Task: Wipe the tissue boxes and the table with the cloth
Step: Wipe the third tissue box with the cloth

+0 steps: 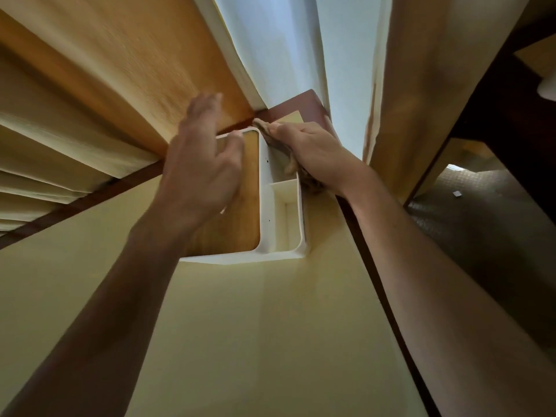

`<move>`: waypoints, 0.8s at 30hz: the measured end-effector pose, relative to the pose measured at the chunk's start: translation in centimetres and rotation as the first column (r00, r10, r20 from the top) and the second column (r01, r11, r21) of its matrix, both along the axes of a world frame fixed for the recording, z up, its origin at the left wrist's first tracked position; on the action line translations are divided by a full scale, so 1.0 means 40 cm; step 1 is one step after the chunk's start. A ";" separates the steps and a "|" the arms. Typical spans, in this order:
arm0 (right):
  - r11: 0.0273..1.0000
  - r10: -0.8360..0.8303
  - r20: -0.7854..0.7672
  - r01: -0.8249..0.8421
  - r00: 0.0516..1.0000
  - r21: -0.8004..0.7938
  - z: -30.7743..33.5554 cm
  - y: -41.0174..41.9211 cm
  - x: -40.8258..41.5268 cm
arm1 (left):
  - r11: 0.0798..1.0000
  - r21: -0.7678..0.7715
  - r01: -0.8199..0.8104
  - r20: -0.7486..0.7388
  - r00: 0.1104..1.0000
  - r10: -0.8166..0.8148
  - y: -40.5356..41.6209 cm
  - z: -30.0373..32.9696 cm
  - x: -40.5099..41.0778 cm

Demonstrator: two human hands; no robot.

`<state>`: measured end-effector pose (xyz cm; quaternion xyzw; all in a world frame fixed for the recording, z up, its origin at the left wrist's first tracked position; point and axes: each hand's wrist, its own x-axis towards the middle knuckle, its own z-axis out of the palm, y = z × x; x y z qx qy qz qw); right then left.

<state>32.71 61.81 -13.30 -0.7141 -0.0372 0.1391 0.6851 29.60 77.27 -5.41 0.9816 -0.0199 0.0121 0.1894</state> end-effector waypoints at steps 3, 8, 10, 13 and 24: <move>1.000 0.003 0.003 -0.003 1.000 -0.022 -0.005 -0.005 0.001 | 0.979 0.001 -0.206 -0.122 0.971 0.205 0.012 0.003 -0.055; 0.998 -0.029 0.031 0.030 0.999 -0.046 -0.018 0.006 -0.020 | 0.949 0.071 -0.306 -0.166 0.935 0.313 0.012 -0.059 -0.096; 0.999 -0.041 0.017 0.042 0.999 -0.033 -0.019 0.008 -0.038 | 0.946 0.060 -0.320 -0.138 0.936 0.325 0.011 -0.069 -0.089; 0.998 -0.057 -0.001 0.057 0.998 -0.011 -0.020 0.007 -0.071 | 0.953 0.004 -0.302 -0.104 0.948 0.300 0.020 -0.070 -0.084; 0.966 -0.135 0.010 0.129 0.991 0.222 -0.055 0.060 -0.247 | 0.997 -0.002 0.082 -0.053 0.995 -0.082 0.092 -0.046 -0.012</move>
